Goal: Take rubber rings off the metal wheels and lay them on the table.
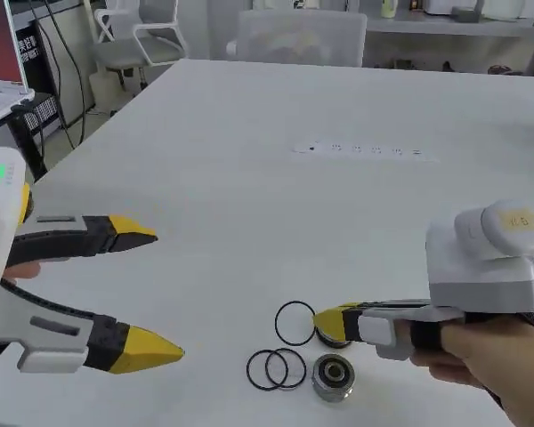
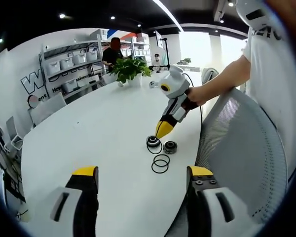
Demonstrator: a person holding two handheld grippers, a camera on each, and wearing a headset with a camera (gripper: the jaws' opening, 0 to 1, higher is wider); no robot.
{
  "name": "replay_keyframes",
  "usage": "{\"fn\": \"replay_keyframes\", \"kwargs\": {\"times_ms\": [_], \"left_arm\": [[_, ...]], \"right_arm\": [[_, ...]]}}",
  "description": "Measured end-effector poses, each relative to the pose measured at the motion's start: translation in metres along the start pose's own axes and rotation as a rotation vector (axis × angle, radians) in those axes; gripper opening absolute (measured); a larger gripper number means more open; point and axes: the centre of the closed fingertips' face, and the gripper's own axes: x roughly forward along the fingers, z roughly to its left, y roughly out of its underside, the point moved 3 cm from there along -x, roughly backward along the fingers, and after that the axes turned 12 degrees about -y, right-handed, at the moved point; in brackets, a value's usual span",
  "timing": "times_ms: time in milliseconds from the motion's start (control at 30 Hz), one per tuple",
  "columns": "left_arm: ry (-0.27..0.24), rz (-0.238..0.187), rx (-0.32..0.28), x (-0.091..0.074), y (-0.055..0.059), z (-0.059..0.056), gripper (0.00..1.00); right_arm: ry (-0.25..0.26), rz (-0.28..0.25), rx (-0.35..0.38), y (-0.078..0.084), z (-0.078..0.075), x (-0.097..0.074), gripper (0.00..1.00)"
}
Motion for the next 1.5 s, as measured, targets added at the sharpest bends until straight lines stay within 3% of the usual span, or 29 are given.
{"fn": "replay_keyframes", "kwargs": {"times_ms": [267,600,867,1033,1100,1500], "left_arm": [[0.007,-0.034,-0.097,-0.002,0.011,-0.013,0.75],[-0.017,-0.019,-0.177,0.000,0.030,-0.023,0.77],[-0.024,0.014,-0.189,0.003,0.038,-0.026,0.75],[-0.016,0.014,-0.200,0.006,0.038,-0.031,0.75],[-0.005,0.014,-0.208,0.007,0.038,-0.035,0.75],[0.027,0.029,-0.223,0.008,0.041,-0.043,0.74]], "right_arm": [[-0.020,0.043,-0.010,0.007,0.006,0.007,0.00],[-0.036,0.129,-0.044,0.023,0.012,0.017,0.00],[-0.019,0.174,-0.108,0.032,0.009,0.021,0.00],[-0.030,0.169,-0.113,0.033,0.009,0.023,0.00],[-0.043,0.158,-0.081,0.034,0.009,0.024,0.00],[-0.030,0.160,-0.125,0.035,0.007,0.025,0.00]]}}
